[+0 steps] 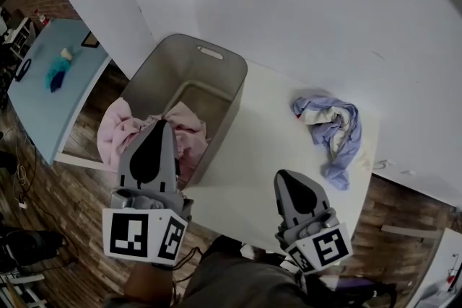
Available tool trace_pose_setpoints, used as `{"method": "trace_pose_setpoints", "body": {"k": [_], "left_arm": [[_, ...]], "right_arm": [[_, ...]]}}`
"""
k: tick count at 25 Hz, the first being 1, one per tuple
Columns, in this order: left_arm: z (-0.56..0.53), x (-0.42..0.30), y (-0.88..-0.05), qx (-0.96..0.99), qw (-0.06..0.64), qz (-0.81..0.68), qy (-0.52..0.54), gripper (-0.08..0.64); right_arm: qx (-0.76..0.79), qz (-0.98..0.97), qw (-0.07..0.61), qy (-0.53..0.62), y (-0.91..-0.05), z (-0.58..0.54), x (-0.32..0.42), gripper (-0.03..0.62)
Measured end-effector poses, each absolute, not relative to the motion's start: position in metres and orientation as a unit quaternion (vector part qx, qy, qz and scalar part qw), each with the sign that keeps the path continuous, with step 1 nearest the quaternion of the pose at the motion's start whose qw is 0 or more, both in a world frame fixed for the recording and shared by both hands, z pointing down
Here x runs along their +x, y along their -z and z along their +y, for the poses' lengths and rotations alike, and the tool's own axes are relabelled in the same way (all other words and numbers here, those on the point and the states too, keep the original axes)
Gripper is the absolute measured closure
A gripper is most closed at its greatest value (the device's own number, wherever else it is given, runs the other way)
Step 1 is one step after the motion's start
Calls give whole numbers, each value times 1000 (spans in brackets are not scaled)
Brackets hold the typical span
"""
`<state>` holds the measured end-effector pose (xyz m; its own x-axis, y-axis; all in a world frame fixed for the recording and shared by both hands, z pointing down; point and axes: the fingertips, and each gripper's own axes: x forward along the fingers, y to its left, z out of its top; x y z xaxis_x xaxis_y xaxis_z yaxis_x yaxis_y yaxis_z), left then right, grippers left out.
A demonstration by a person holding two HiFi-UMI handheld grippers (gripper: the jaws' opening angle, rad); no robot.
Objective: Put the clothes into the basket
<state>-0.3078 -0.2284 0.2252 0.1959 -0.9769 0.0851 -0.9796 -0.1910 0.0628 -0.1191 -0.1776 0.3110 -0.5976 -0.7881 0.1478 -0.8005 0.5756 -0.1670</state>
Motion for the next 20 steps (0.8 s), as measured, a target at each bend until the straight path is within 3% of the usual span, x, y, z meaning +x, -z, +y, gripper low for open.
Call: {"method": "trace_pose_setpoints", "body": {"k": [20], "left_arm": [[-28,-127,-199,804,31,-593,39,551]], "right_arm": [[488,-872,-26,-44,-263,-1,46,586]]}}
